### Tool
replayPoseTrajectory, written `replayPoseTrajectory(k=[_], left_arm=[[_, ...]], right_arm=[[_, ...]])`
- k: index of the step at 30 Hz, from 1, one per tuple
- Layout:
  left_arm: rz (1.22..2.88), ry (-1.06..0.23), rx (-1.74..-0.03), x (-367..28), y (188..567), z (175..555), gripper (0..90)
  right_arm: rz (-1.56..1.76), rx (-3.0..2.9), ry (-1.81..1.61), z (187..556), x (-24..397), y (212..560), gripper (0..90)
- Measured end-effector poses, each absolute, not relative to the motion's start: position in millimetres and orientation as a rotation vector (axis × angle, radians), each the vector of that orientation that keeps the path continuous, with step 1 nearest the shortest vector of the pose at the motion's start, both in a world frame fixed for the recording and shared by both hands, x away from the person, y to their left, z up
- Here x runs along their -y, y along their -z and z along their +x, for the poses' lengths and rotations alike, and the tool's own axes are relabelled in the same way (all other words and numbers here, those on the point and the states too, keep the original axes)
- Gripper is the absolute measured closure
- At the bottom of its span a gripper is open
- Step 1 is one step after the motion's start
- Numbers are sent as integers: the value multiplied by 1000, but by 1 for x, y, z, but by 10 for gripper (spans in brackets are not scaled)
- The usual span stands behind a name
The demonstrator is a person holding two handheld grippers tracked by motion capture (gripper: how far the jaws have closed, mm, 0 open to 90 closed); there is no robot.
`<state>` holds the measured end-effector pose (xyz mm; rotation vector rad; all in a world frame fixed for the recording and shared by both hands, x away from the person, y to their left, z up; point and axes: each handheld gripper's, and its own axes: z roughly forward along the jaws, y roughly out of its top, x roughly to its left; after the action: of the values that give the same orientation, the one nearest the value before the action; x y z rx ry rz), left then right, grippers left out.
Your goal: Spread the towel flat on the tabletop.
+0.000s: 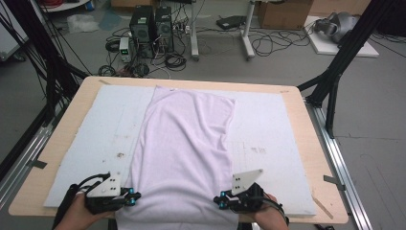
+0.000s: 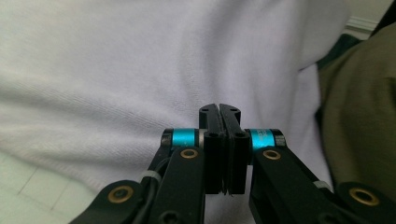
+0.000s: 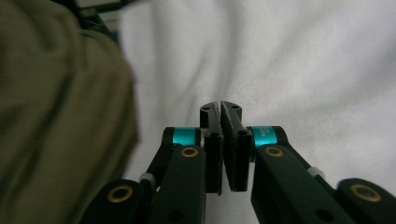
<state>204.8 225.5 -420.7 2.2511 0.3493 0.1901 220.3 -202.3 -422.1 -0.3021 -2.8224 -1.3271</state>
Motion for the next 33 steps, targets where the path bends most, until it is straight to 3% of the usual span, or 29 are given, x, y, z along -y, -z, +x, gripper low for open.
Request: replayPoseTrajectory(k=[3, 6, 8, 10, 12, 13, 15, 16, 21, 22, 25, 26, 33], left_arm=[[2253, -231, -377, -225, 419, 210, 666], [2269, -229, -416, -224, 425, 223, 598], [2310, -209, -418, -223, 434, 229, 612], [2289, -199, -408, -225, 441, 229, 700], [2286, -194, -416, -226, 441, 229, 863], [2297, -202, -403, -226, 440, 228, 877], [2301, -208, -405, -225, 439, 226, 885], [2307, -198, -400, -226, 439, 225, 887], [2290, -179, -366, -235, 432, 207, 885], [2283, -155, -366, -237, 431, 206, 887], [2276, -196, -397, -237, 427, 212, 684], [2260, -200, -414, -236, 427, 215, 654], [2244, -241, -483, -226, 432, 249, 657]], right_arm=[[-385, 2865, 1363, 221, 211, 414, 706], [-497, 2861, 1391, 235, 218, 418, 671], [-536, 2855, 1377, 242, 218, 425, 648], [-516, 2872, 1330, 243, 212, 432, 647], [-495, 2899, 1258, 243, 206, 439, 660], [-496, 2906, 1235, 243, 204, 443, 680], [-500, 2911, 1261, 242, 203, 444, 822], [-489, 2885, 1249, 242, 203, 443, 878], [-370, 2882, 1228, 226, 206, 436, 886], [-373, 2865, 1265, 224, 210, 433, 876], [-442, 2828, 1356, 231, 221, 423, 767], [-479, 2843, 1374, 235, 223, 421, 723], [-665, 2907, 1365, 272, 228, 429, 712]])
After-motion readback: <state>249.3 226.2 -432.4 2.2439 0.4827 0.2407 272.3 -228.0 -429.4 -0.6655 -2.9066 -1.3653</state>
